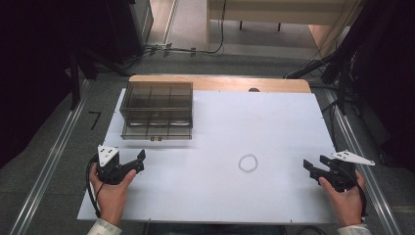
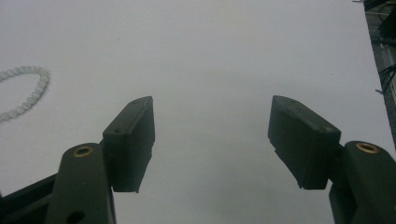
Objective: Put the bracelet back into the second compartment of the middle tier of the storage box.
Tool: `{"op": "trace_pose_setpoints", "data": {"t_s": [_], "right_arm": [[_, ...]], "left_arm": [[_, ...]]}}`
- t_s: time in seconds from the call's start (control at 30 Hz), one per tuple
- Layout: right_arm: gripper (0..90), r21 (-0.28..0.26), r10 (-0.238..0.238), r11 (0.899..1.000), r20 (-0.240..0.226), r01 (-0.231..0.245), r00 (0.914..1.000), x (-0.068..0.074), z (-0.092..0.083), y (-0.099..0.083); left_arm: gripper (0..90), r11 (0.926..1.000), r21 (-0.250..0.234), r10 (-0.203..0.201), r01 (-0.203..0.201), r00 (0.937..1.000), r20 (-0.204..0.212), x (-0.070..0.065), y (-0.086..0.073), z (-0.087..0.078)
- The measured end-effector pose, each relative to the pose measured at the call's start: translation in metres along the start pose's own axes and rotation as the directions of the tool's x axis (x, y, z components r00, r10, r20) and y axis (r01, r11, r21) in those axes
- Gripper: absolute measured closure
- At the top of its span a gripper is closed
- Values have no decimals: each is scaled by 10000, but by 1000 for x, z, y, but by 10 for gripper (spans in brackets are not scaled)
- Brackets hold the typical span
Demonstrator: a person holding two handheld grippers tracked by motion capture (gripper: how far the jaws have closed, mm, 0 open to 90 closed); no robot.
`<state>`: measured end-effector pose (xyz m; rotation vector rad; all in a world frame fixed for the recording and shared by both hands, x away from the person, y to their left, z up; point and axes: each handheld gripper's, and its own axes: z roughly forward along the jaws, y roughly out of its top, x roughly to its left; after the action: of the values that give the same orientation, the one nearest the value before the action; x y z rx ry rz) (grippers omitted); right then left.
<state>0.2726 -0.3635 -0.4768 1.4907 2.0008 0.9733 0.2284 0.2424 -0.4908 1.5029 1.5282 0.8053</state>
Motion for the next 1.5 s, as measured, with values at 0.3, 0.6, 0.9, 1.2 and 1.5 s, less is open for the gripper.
{"op": "trace_pose_setpoints", "data": {"t_s": [0.3,0.6,0.9,1.2,1.5], "right_arm": [[300,46,-30,10000,-51,30,10000,2,0,0],[300,79,-129,9999,-111,130,9999,6,1,1],[301,111,-252,9996,-179,254,9995,10,3,1],[300,147,-288,9995,-249,292,9993,14,4,2],[301,183,-437,9989,-296,442,9986,17,5,2]], "left_arm": [[82,10000,4,12,-12,10000,9,0,0,0],[82,10000,-19,7,-7,10000,8,-1,0,0],[82,10000,5,23,-24,10000,16,-1,0,0],[82,10000,2,19,-19,10000,39,-1,0,1],[82,10000,-15,7,-7,10000,36,-2,0,0]]}}
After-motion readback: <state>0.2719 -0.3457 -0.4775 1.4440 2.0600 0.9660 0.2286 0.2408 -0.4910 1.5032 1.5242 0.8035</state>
